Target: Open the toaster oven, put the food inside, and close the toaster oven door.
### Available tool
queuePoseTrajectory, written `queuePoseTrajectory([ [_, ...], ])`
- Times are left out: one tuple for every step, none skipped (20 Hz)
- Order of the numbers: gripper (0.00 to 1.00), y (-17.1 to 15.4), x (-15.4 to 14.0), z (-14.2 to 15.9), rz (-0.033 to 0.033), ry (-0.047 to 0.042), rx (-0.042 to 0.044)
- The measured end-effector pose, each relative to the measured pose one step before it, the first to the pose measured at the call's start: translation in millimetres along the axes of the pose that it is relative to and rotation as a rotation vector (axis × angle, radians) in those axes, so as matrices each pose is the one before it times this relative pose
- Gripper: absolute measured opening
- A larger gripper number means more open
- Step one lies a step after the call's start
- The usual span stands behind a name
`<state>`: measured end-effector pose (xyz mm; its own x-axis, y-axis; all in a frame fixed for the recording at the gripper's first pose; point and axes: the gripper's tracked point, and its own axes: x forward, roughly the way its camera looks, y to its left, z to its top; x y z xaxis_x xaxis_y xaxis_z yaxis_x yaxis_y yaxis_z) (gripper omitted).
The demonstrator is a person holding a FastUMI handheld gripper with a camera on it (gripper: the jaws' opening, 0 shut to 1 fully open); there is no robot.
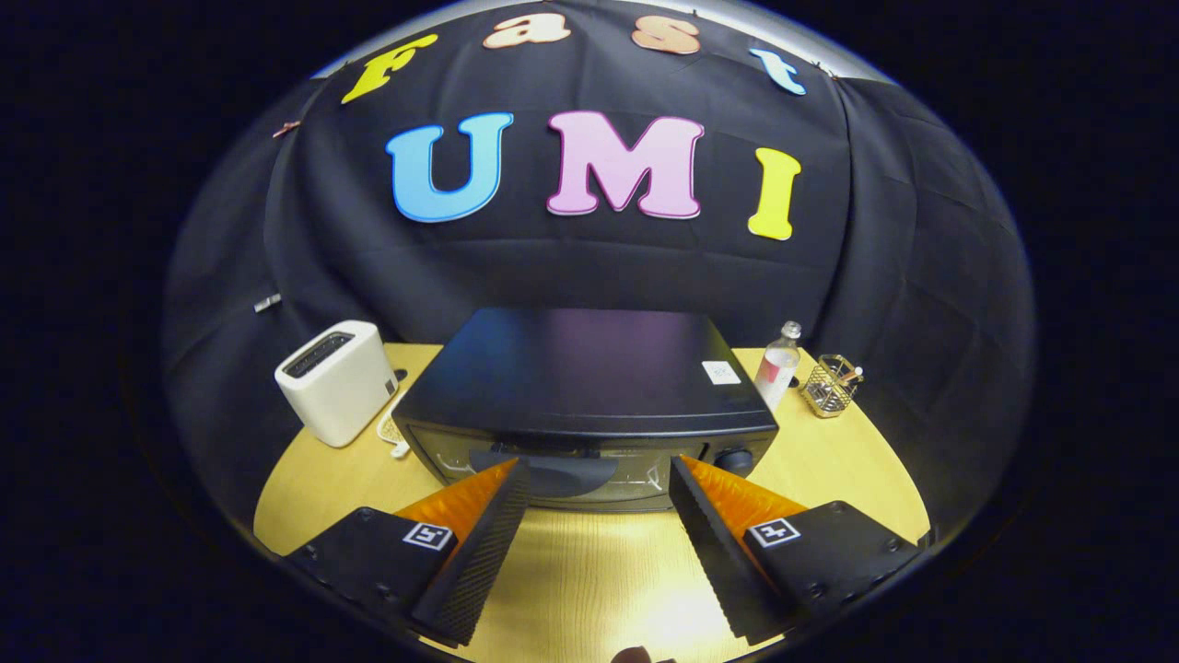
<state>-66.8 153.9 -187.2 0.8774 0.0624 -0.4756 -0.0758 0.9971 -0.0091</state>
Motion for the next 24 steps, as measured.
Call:
queuePoseTrajectory([
  [0.99, -8.78, -5.61, 9.23, -0.00824, -0.02214, 0.00871],
  [0.99, -8.32, -3.94, 10.01, -0.00630, -0.02145, 0.00793],
  [0.99, -7.33, -3.41, 10.33, -0.00373, -0.02063, 0.00887],
  [0.99, -9.07, -2.41, 11.06, -0.00482, -0.02216, 0.00673],
  [0.99, -10.77, -1.58, 10.70, -0.00569, -0.02066, 0.00147],
  [0.99, -10.50, -2.50, 11.02, -0.00670, -0.02149, -0.00364],
  [0.99, -11.37, -1.62, 11.11, -0.00624, -0.02161, -0.00655],
  [0.99, -10.89, -2.23, 12.26, -0.00580, -0.02635, -0.00938],
  [0.99, -10.53, -2.72, 12.41, -0.00477, -0.02578, -0.00788],
  [0.99, -9.22, -2.56, 12.31, -0.00228, -0.02630, -0.00933],
  [0.99, -10.09, -2.77, 12.10, -0.00509, -0.02337, -0.01238],
  [0.99, -10.41, -3.25, 13.08, -0.00391, -0.02801, -0.01827],
  [0.99, -10.84, -3.28, 13.15, -0.00759, -0.02926, -0.01567],
  [0.99, -8.56, -4.03, 12.10, -0.00497, -0.02679, -0.00570],
  [0.99, -5.83, -3.14, 9.20, 0.00053, -0.02059, 0.00134],
  [0.99, -6.06, -2.07, 9.46, 0.00039, -0.01753, 0.00660],
  [0.99, -6.40, -1.46, 7.09, 0.00284, -0.01304, 0.00822],
  [0.99, -6.24, -1.96, 6.10, 0.00576, -0.00921, 0.00642],
  [0.99, -4.21, -0.43, 3.52, 0.00208, -0.00653, 0.00345],
  [0.99, -4.79, -1.18, 5.31, 0.00355, -0.01094, 0.00096],
  [0.99, -5.52, -0.48, 3.04, 0.00003, -0.00680, 0.00017],
  [0.99, -4.91, -1.24, 2.93, 0.00027, -0.00913, 0.00340],
  [0.99, -4.47, -0.48, 3.46, -0.00080, -0.00750, 0.00299],
  [0.99, -4.17, 0.26, 2.02, -0.00192, -0.00610, 0.00214],
])
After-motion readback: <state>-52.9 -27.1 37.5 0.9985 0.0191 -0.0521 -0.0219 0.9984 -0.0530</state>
